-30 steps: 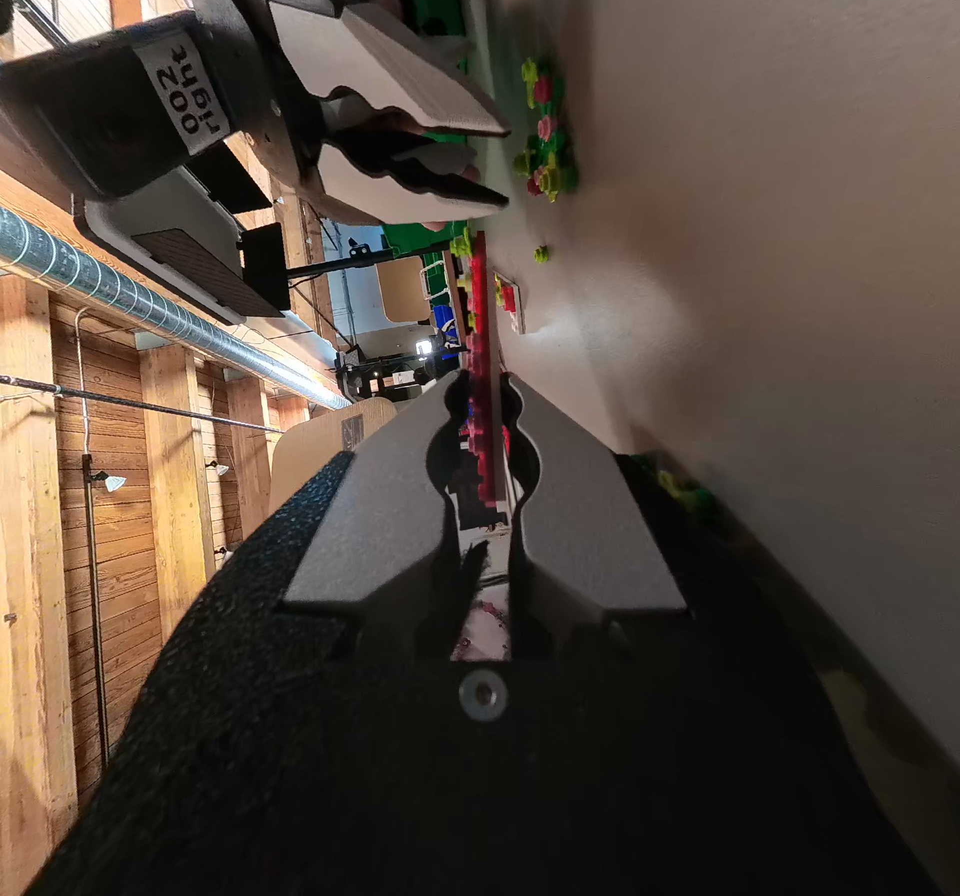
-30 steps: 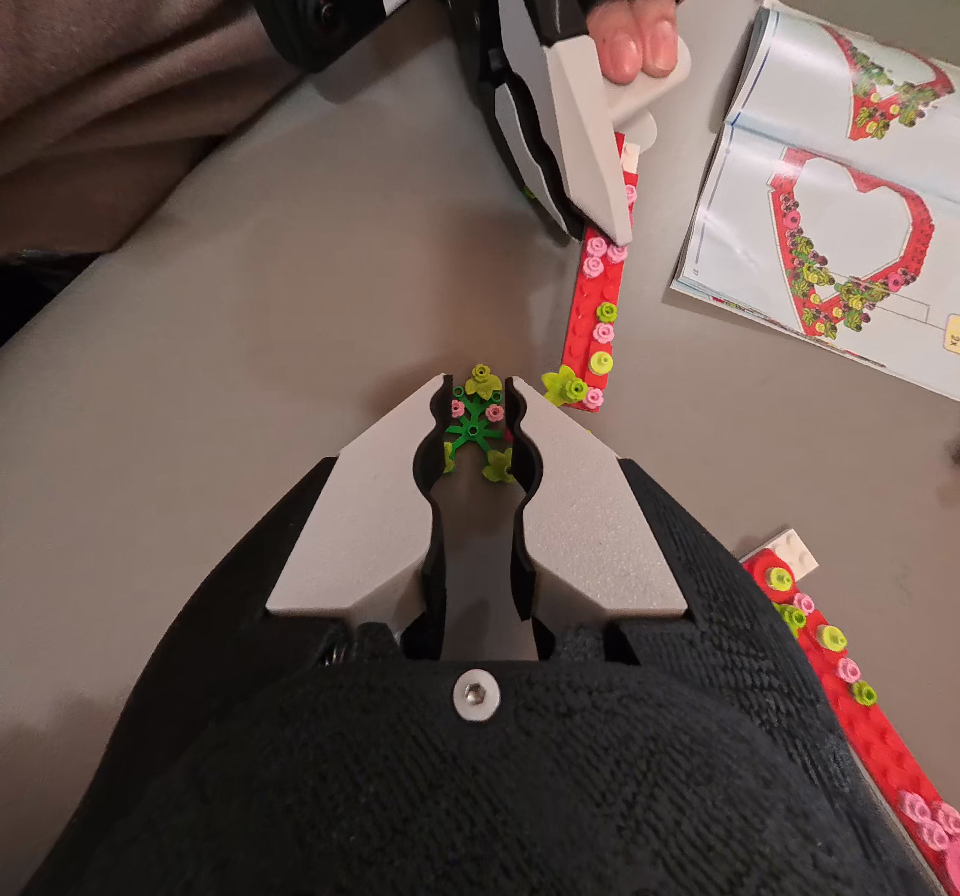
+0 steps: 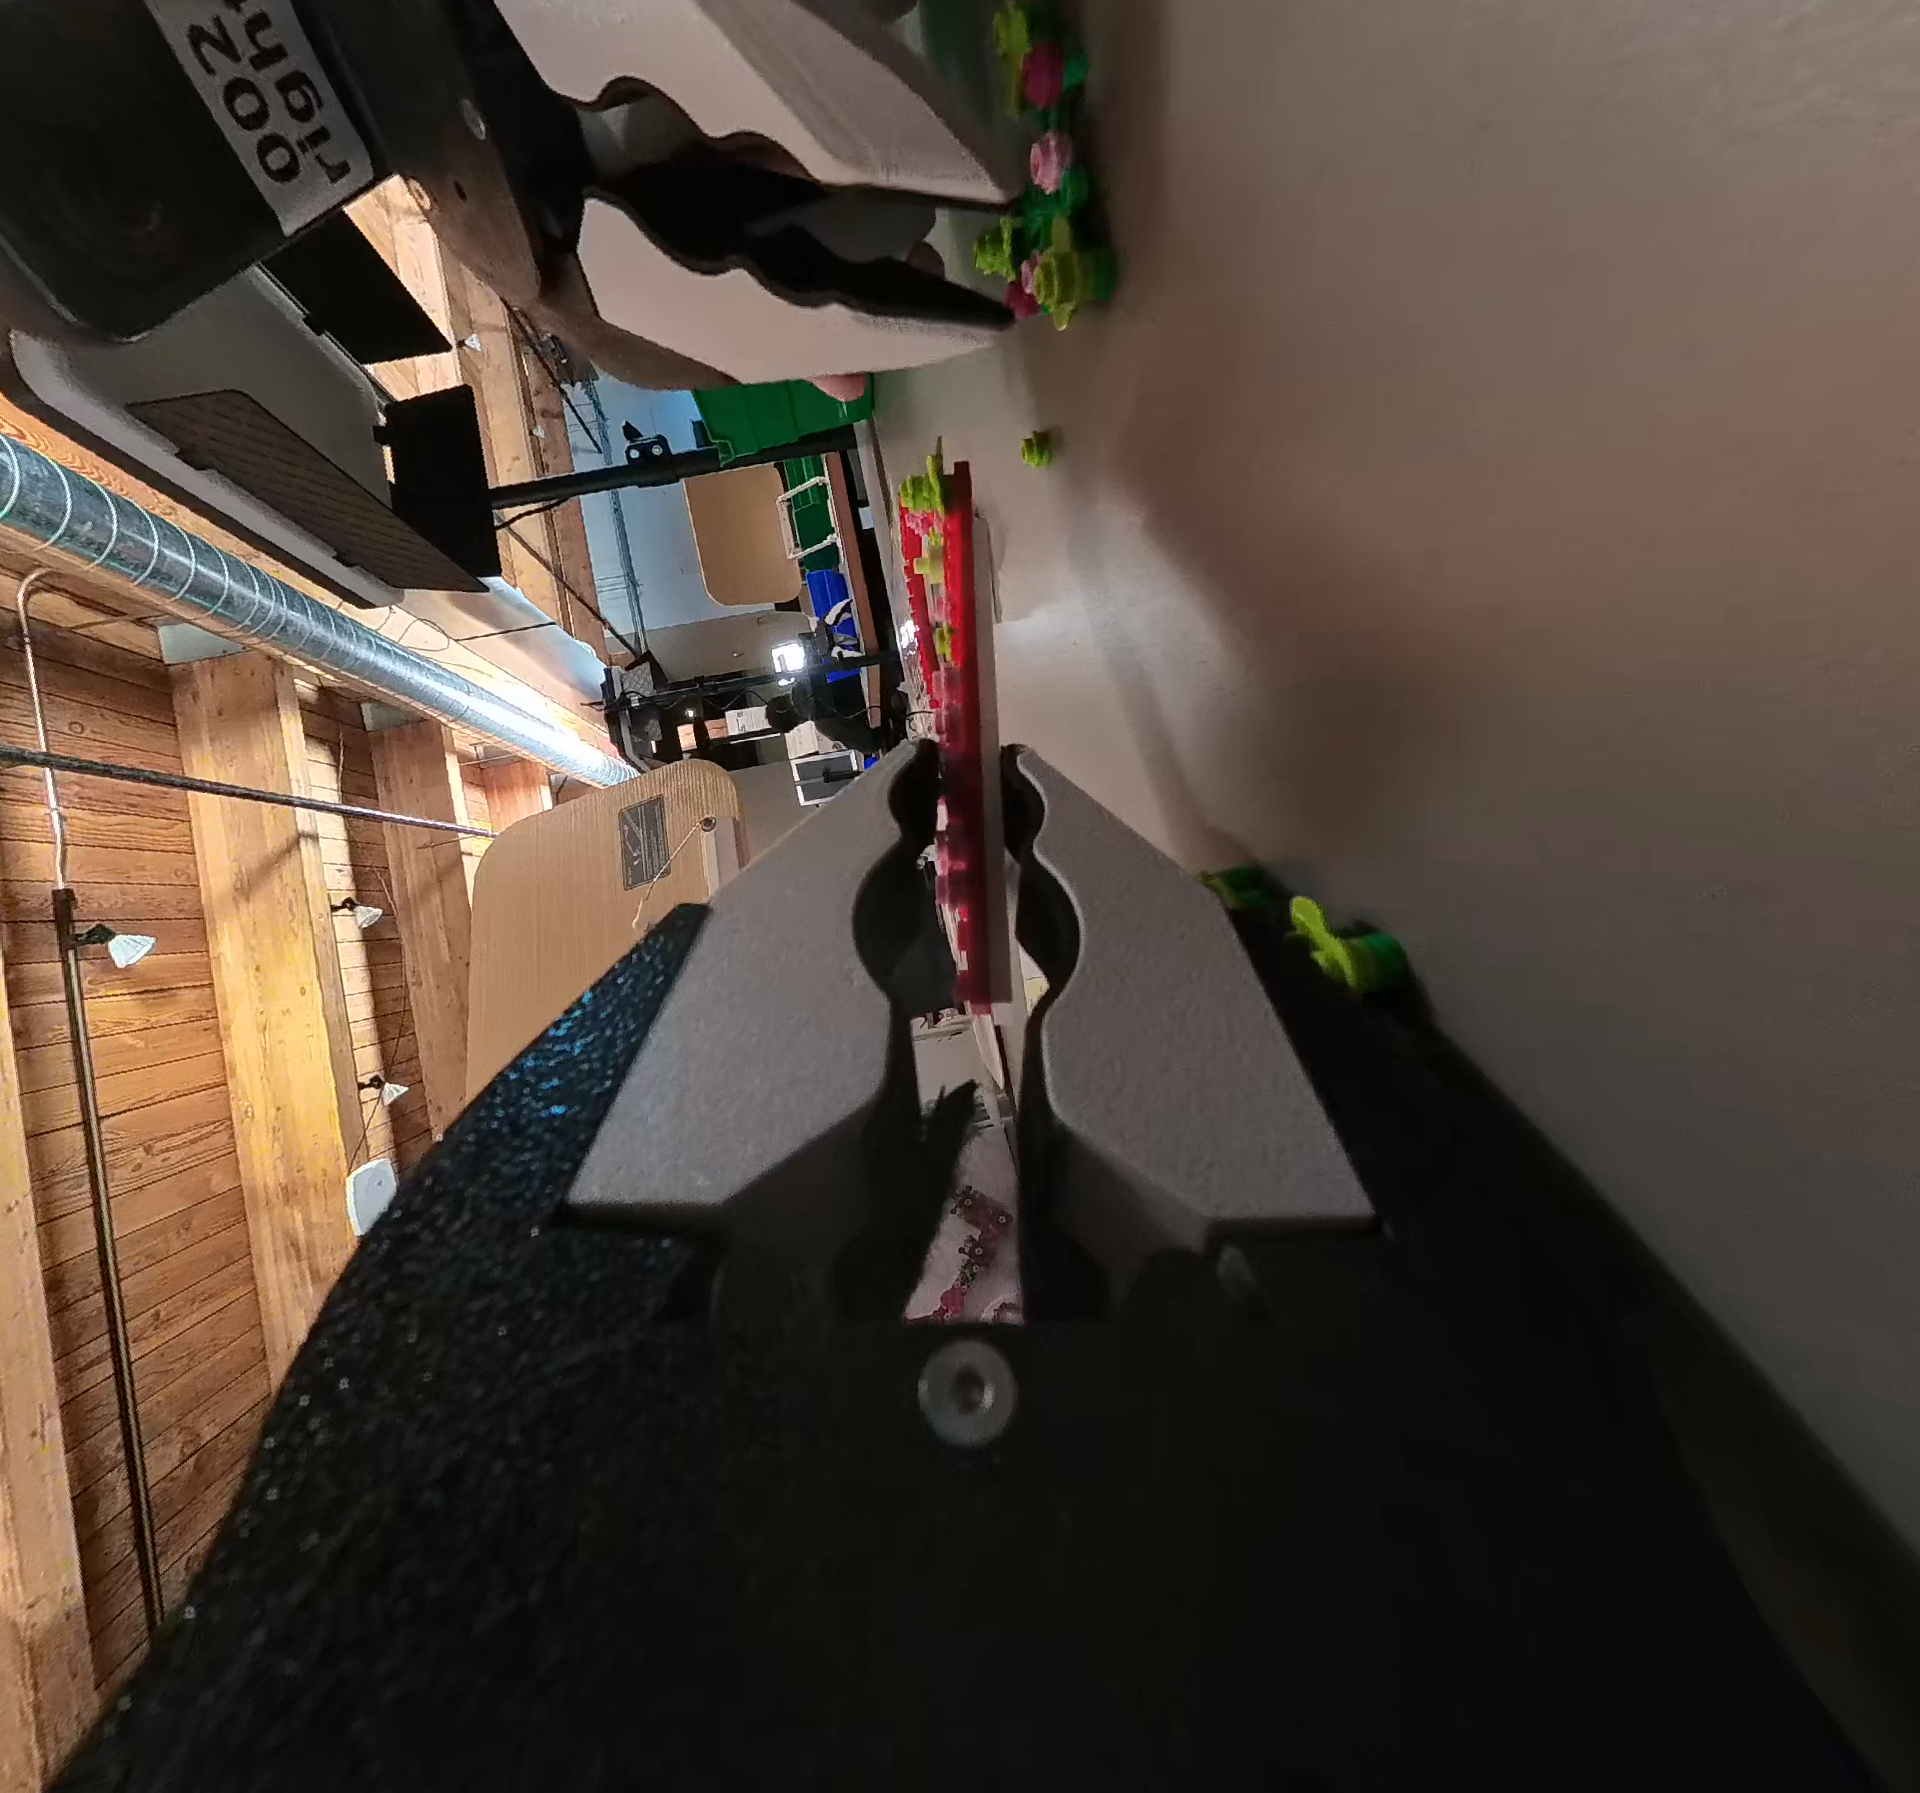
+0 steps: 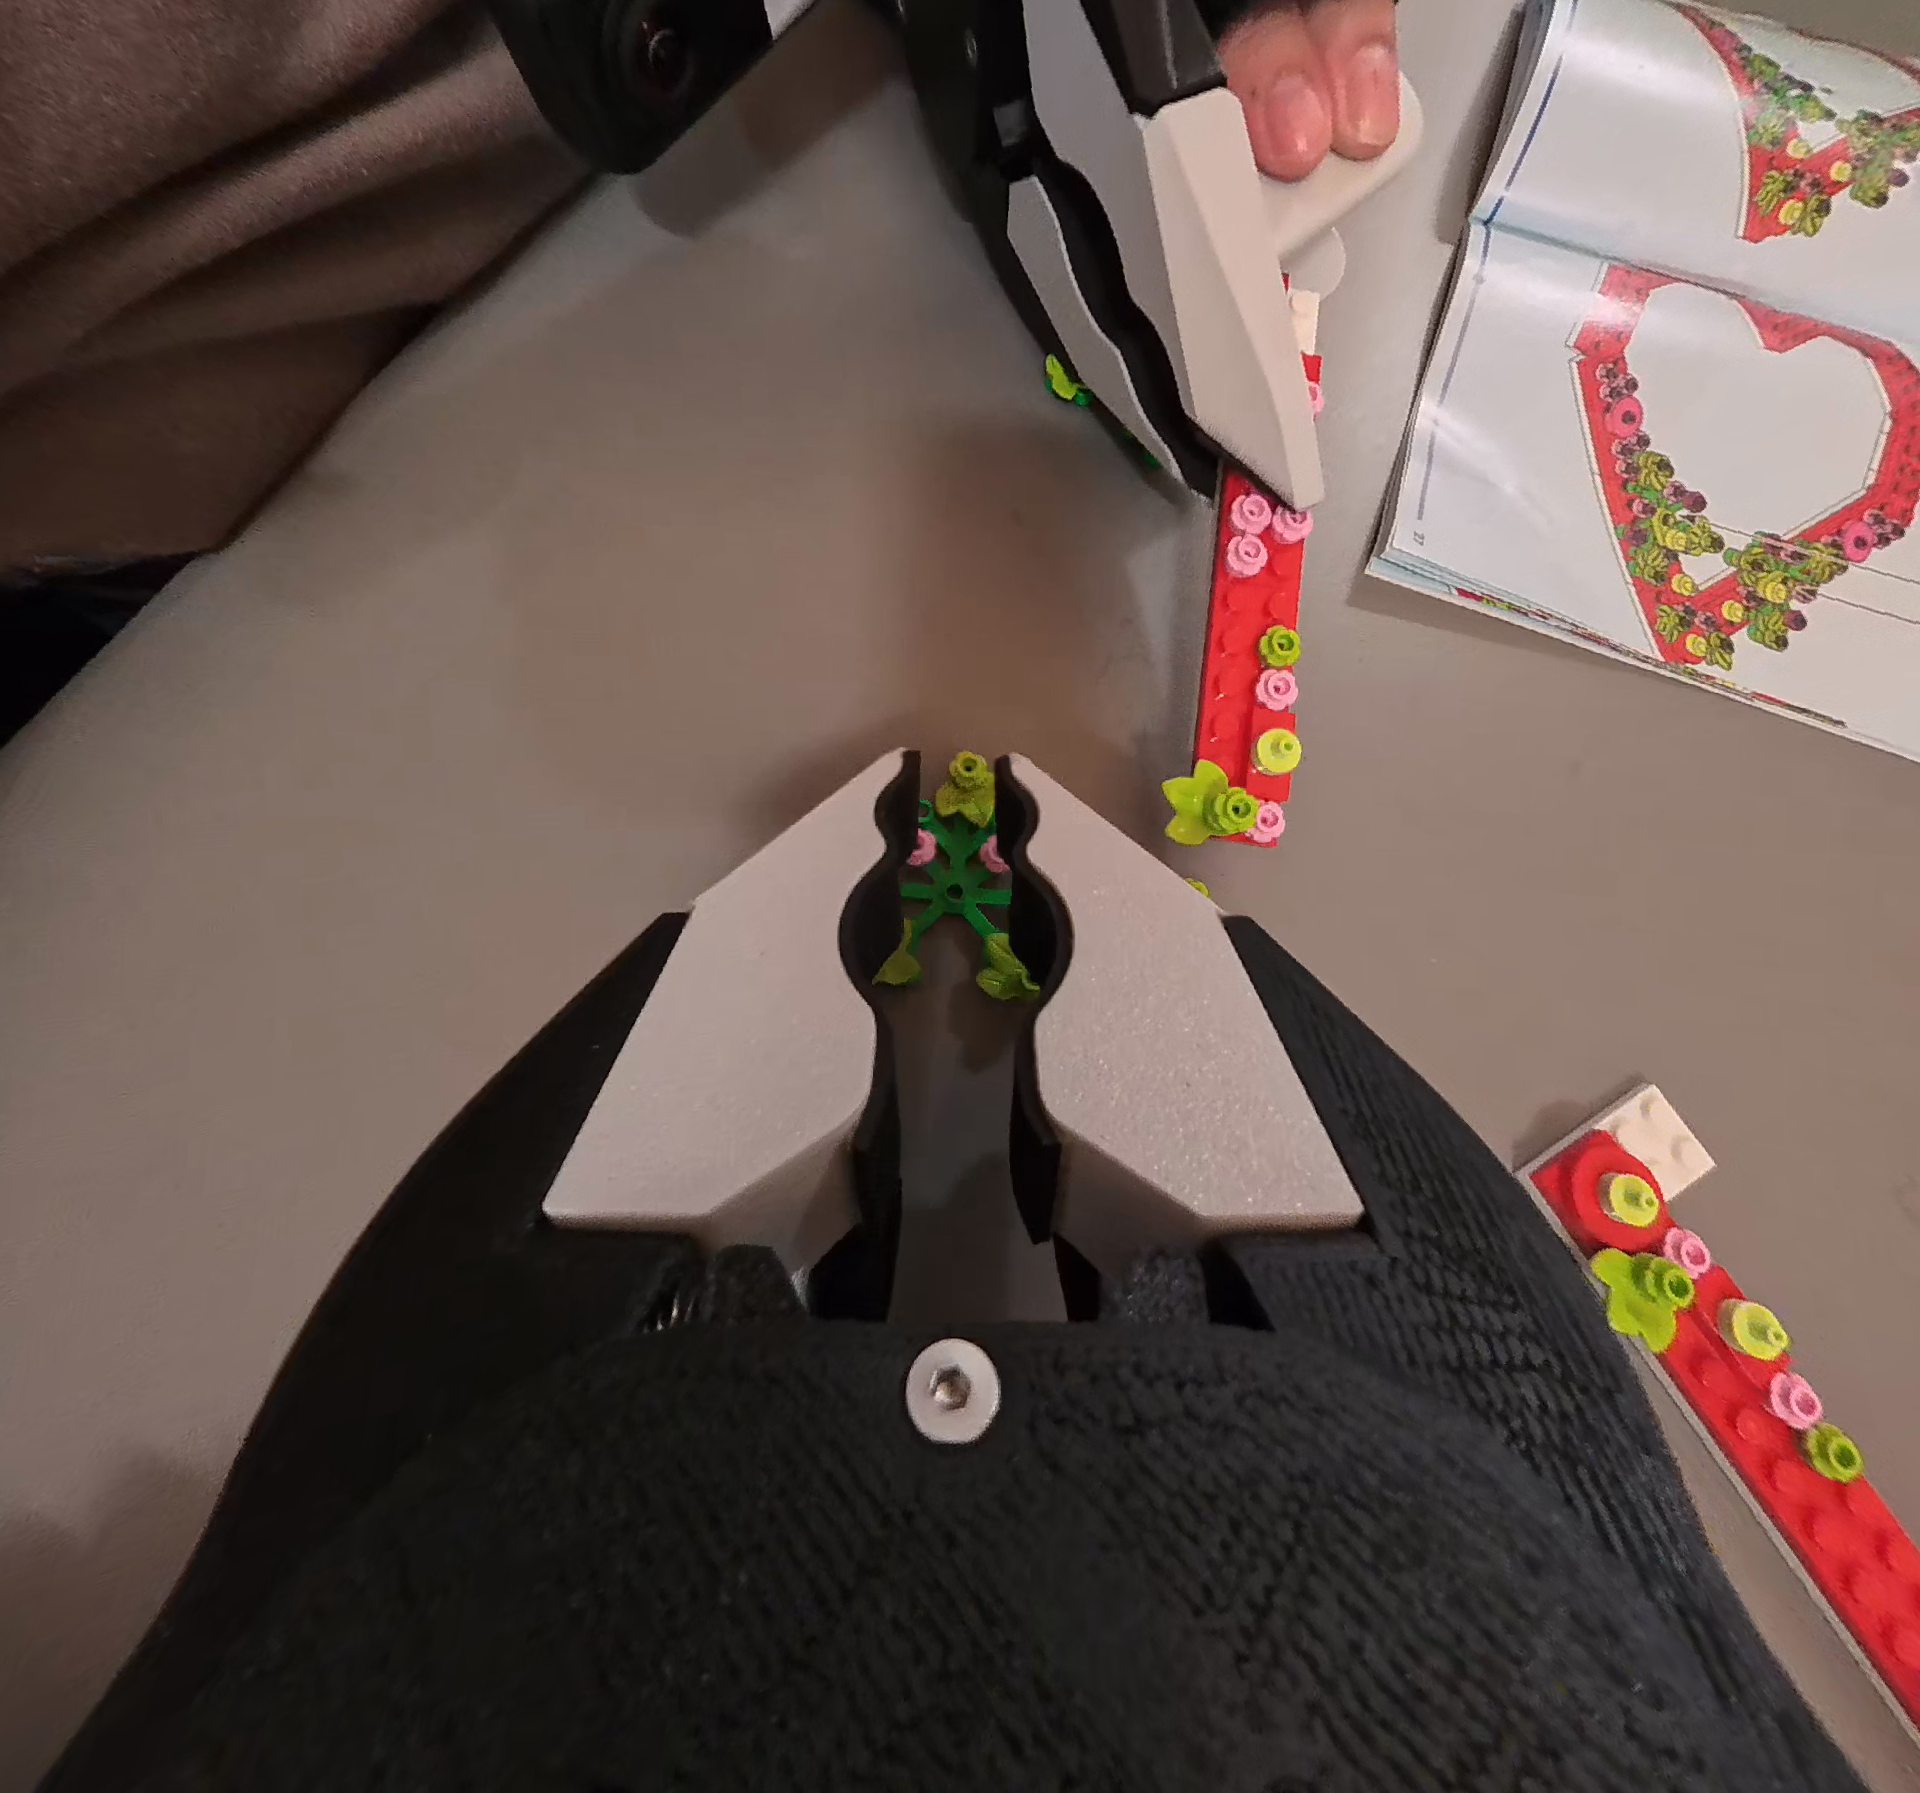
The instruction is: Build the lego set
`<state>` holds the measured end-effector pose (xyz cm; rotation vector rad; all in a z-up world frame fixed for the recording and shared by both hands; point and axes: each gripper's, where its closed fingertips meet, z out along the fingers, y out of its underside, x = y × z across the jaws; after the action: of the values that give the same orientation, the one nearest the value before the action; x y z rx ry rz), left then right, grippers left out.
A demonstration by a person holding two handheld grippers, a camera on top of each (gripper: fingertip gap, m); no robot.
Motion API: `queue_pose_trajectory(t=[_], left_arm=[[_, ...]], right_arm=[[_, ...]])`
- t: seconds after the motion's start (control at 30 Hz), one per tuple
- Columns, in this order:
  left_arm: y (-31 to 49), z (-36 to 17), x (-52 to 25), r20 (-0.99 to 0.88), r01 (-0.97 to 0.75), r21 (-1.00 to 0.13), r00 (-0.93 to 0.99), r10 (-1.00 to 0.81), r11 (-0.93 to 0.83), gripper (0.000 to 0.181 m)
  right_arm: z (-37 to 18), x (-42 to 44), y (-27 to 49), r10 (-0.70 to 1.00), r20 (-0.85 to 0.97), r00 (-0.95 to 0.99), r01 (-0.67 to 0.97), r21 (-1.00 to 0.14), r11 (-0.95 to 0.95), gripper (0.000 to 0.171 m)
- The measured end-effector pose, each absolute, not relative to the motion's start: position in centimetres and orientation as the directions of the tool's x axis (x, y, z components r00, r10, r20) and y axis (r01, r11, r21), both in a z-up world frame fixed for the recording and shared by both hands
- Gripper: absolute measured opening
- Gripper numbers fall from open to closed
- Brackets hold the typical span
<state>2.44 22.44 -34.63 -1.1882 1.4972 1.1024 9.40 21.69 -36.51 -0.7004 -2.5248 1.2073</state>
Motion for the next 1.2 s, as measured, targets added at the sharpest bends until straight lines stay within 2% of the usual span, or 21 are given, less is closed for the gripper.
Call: queue_pose_trajectory(t=[0.7, 0.87, 1.03, 1.2], left_arm=[[22.3, -34.9, 2.7, -0.973, -0.985, 0.094, -0.122, -0.194, 0.146, 0.008], [22.4, -35.1, 2.9, -0.972, -0.991, 0.056, -0.081, -0.221, 0.119, 0.008], [22.5, -34.9, 3.7, -0.974, -0.996, 0.003, -0.024, -0.226, 0.094, 0.008], [22.6, -33.7, 4.5, -0.984, -0.996, -0.038, 0.022, -0.176, 0.083, 0.008]], right_arm=[[-37.2, 9.5, 21.9, 0.517, 0.030, -0.855, 0.313, -0.765, 0.562, 0.007], [-33.5, 9.4, 21.7, 0.528, -0.023, -0.849, 0.286, -0.860, 0.422, 0.006], [-30.4, 6.4, 23.1, 0.692, 0.001, -0.722, 0.245, -0.935, 0.257, 0.006], [-31.2, 4.5, 23.2, 0.783, 0.115, -0.611, 0.245, -0.913, 0.325, 0.006]])
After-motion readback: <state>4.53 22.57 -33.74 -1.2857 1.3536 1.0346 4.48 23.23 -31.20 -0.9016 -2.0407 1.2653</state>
